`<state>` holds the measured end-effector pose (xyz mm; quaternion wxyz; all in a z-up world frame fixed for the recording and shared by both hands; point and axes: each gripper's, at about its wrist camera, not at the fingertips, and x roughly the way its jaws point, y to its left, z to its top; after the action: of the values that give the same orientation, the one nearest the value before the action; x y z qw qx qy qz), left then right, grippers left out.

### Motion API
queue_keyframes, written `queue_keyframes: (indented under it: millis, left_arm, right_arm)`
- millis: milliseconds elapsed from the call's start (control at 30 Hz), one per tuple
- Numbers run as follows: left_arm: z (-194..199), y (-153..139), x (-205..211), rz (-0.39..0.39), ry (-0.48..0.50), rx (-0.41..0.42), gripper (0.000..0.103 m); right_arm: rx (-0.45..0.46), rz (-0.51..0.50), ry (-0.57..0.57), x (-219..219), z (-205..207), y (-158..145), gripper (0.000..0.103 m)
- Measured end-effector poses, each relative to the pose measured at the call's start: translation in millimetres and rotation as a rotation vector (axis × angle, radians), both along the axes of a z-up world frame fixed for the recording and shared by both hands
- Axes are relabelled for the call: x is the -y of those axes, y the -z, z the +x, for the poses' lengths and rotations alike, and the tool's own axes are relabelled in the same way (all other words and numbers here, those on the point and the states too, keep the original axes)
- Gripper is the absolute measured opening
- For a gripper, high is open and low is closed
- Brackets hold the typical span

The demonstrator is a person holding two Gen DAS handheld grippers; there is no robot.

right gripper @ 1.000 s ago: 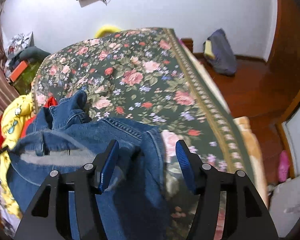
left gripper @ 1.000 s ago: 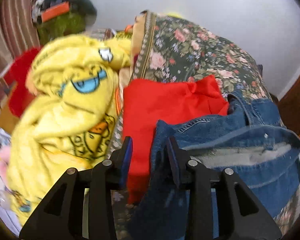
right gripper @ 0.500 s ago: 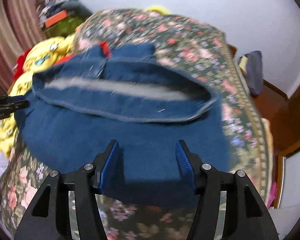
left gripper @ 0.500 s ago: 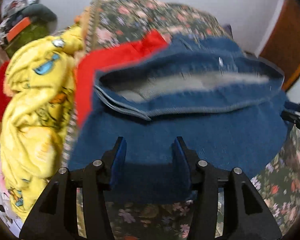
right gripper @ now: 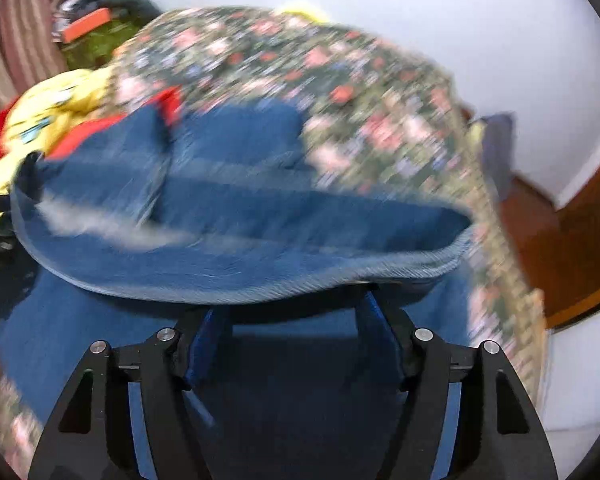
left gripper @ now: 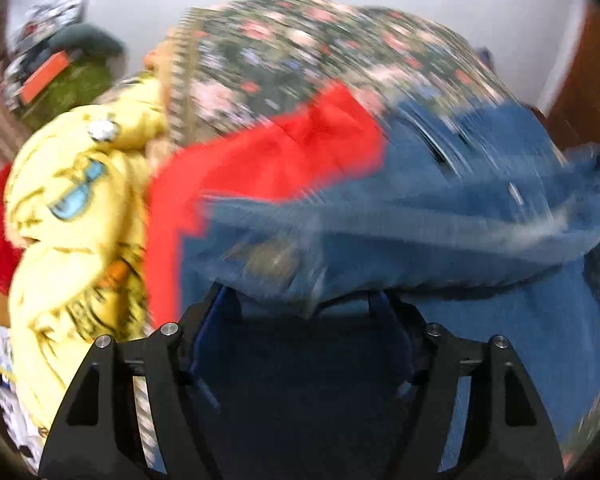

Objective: Fold large clothes

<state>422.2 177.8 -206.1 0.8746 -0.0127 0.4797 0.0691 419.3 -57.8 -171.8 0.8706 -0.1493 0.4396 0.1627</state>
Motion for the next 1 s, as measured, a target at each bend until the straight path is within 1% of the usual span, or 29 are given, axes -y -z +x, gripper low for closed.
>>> queue_keyframes:
  millis: [33,100,167,233,300,367,467,600,667,700,767,800,867,900,967,1000]
  left_arm:
    - [6,-9,-10,0.007,-0.051,0.03,0.07]
    - [12,-26,-27,0.015,-0.132,0.085,0.07]
    - [10,-42,-43,-0.032,-0.183,0.127,0.07]
    - [3,-51,-51,-0.075,-0.191,0.153,0.07]
    - [-6,-55,-52,-0.079,-0.178,0.164,0.07]
    - [-16,-54,-47,-0.07,-0.144,0.155,0.07]
    - [-30,-49,-29,-0.049,-0.073,0.124,0.07]
    - [-50,-35,-1,-0.013,0.024,0.092,0.07]
    - [-61,-28,15,-0.026,0.066,0.076,0.07]
    - [-64,-24,20,-0.039,0.08,0.067,0.07]
    - [-72,-13,31,-0.083,0.105,0.038,0.07]
    - [-73,-8,35,-0.094,0.112,0.024,0.07]
    - [-77,3,43,-0.096,0.128,-0.011,0.07]
    - [-80,9,46,-0.084,0.133,-0.022,0.07]
    - [-88,19,45,-0.048,0.129,-0.031,0.071]
    - [-91,22,41,-0.043,0.122,-0.028,0.073]
  right_arm:
    - [0.024,-0.003,0.023,1,6,-8,0.063]
    - [0.057,0.027,0.072,7,13,-22,0.063]
    - [0.07,0.103,0.091,14,14,-38,0.063]
    - [0.065,0.176,0.082,18,6,-49,0.063]
    - [0.062,0.206,0.056,16,-5,-54,0.063]
    - [0.055,0.206,0.016,7,-16,-52,0.063]
    - [0.033,0.198,-0.049,-9,-32,-47,0.063]
    - [-0.019,0.204,-0.124,-26,-55,-32,0.063]
    - [-0.049,0.21,-0.155,-34,-67,-23,0.063]
    - [-0.059,0.211,-0.161,-35,-67,-19,0.063]
    - [-0.088,0.203,-0.173,-41,-73,-8,0.063]
    - [-0.098,0.192,-0.172,-42,-73,-4,0.063]
    - [-0.112,0.138,-0.155,-42,-74,9,0.064]
    - [-0.115,0.114,-0.146,-42,-75,12,0.066]
    - [-0.107,0.119,-0.126,-32,-77,15,0.082]
    - [-0.098,0.128,-0.104,-25,-78,14,0.083]
